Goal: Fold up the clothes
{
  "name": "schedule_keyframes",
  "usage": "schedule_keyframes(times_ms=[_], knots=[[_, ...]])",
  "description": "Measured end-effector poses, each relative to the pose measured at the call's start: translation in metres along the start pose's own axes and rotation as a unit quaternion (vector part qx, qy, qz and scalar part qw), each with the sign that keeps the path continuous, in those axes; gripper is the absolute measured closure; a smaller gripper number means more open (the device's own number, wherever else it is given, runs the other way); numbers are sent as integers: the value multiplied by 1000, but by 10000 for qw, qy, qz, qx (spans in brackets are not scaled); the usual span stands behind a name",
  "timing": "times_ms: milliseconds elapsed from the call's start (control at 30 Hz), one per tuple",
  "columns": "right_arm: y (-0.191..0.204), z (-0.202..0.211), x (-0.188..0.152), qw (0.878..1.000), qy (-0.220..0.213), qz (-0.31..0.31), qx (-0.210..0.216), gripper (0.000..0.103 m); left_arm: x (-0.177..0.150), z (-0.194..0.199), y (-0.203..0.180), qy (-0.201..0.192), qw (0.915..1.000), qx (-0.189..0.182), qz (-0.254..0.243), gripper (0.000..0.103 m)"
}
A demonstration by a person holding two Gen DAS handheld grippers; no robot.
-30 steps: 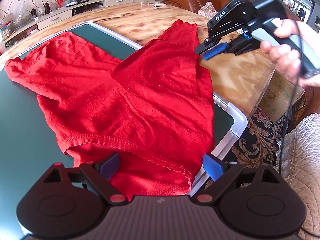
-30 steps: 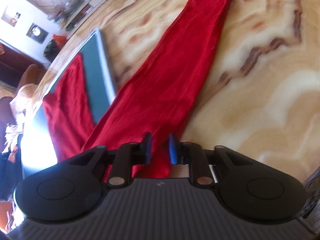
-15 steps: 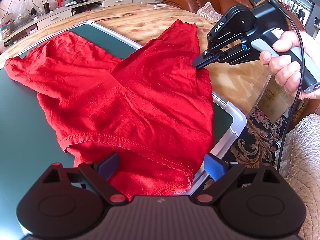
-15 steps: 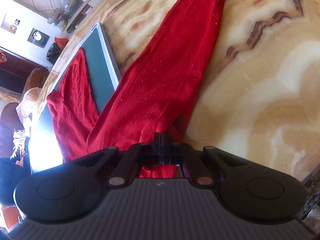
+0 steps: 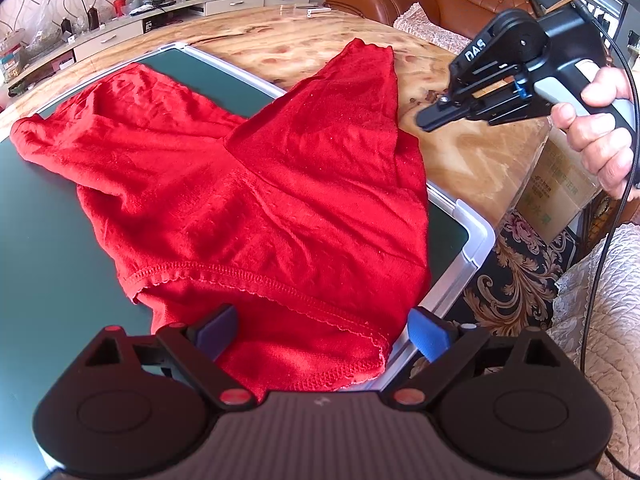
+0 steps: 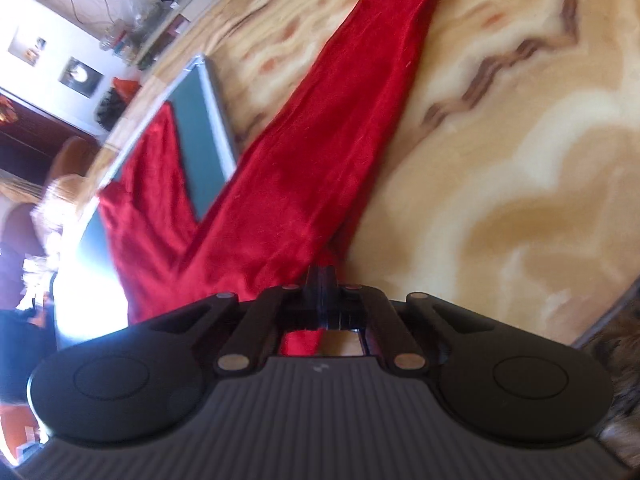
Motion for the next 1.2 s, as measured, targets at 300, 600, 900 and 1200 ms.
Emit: schedule_keyframes(times_ms=[300,600,900,1200], knots=[[15,-18,-8,9995,166,-186,210,73,0,0,0,5,10000,-4,-12,7],[18,-4,-14,9996,-28,-137,264,99,2,-2,1,11,10000,11,-3,7],[1,-4,-14,9997,152,-57,-203,99,0,0,2,24,10000,24,-36,7],[0,-9,-20,9992,133,78,-377,94,-1,7,7,8,9997,-75,220,9]])
Point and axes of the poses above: each gripper's, at about its wrist camera, not at the fingertips, and z roughly against the way its jaws point, y to its left, x to its top, the point moved 3 cm from there along -z, roughly the way its jaws point, and after that the axes turned 9 degrees about -y, right-handed, at the moved point
